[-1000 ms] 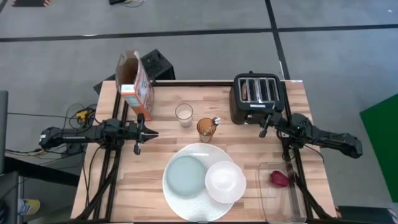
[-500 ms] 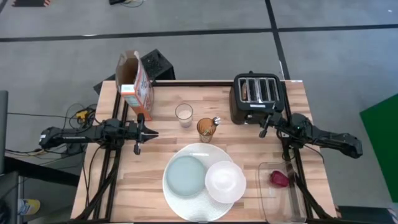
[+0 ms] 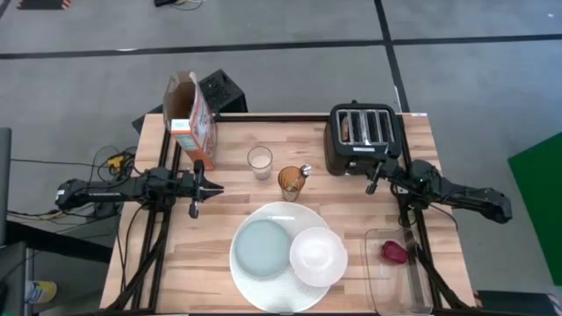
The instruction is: Arrange a breakfast setting
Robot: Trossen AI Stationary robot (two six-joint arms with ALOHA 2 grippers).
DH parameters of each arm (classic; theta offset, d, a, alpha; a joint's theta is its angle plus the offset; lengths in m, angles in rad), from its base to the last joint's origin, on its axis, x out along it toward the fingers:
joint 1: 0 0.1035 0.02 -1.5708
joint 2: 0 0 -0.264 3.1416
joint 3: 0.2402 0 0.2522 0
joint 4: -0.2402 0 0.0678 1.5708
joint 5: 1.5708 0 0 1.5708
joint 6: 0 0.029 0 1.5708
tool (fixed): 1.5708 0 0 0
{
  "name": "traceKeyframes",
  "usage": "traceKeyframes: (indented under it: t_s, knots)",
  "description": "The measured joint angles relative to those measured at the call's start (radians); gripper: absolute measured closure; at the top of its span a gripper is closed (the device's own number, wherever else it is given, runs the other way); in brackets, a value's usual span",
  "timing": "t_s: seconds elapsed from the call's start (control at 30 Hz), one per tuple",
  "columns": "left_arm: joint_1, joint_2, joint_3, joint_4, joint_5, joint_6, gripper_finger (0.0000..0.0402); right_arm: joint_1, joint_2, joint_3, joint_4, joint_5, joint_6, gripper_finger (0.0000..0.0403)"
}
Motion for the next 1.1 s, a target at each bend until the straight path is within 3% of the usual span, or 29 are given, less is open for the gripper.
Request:
traceKeyframes:
  t_s: [0.93, 1.1]
  knots:
    - [0.000, 0.000, 0.000, 0.002, 0.000, 0.018, 0.0365, 0.000, 0.000, 0.000, 0.000, 0.000, 0.000, 0.0252]
    - [0.000, 0.000, 0.000, -0.017, -0.090, 0.045, 0.0365, 0.000, 0.000, 0.000, 0.000, 0.000, 0.000, 0.0252]
